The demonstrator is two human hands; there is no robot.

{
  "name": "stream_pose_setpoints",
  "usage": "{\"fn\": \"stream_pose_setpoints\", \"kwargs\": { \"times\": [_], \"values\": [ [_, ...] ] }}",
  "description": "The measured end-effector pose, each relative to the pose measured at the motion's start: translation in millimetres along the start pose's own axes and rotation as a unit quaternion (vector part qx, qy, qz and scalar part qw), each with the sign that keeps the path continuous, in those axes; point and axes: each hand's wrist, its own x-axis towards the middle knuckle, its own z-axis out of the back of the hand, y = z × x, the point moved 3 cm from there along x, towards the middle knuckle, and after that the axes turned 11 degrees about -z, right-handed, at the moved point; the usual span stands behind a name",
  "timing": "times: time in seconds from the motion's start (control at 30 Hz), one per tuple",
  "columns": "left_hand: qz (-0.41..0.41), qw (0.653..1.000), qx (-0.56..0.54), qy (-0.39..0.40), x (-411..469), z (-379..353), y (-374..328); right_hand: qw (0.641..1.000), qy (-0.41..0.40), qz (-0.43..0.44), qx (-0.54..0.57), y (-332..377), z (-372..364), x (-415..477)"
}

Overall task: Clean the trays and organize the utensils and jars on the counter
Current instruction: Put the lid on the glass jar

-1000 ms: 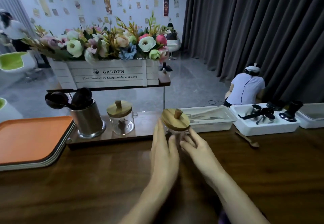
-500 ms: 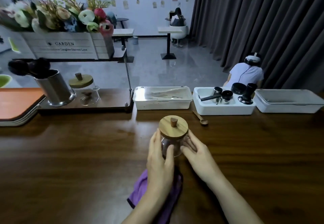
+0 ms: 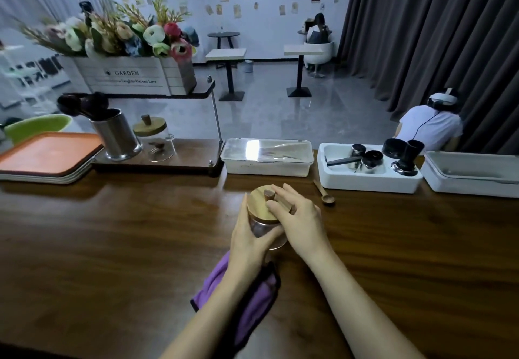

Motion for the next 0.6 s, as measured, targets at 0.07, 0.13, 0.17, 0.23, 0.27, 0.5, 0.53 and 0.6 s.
{"fn": "stream_pose_setpoints", "kwargs": {
  "times": [0.07, 0.13, 0.17, 0.23, 0.27, 0.5, 0.53, 0.6],
  "values": [
    [-0.015, 1.0, 0.009, -0.01, 0.0, -0.2, 3.7, 1.0, -0.009, 0.005, 0.014, 0.2, -3.2, 3.9],
    [-0.022, 0.999, 0.017, -0.017, -0.5, -0.2, 6.2, 0.999, -0.006, 0.014, 0.038, 0.3, -4.7, 6.3],
    [-0.024, 0.999, 0.021, -0.022, -1.1, -0.4, 6.8, 0.999, -0.008, 0.019, 0.042, 0.4, -4.8, 7.9],
    [-0.029, 0.999, 0.031, -0.03, -1.9, -0.6, 5.9, 0.999, -0.013, 0.038, 0.029, 0.5, -5.1, 11.5],
    [-0.03, 0.998, 0.035, -0.032, -2.2, -0.7, 5.2, 0.999, -0.016, 0.046, 0.023, 0.1, -5.6, 12.8],
    [-0.038, 0.998, 0.044, -0.022, -1.6, -0.5, 4.8, 0.995, -0.026, 0.095, 0.022, 6.3, -3.4, 15.5],
    [-0.039, 0.998, 0.045, -0.021, -1.9, -0.3, 4.8, 0.995, -0.023, 0.1, 0.015, 6.9, -4.0, 15.4],
    [-0.044, 0.997, 0.054, -0.024, -3.0, 0.0, 3.0, 0.994, -0.031, 0.096, 0.04, 10.9, -2.1, 16.1]
  ]
}}
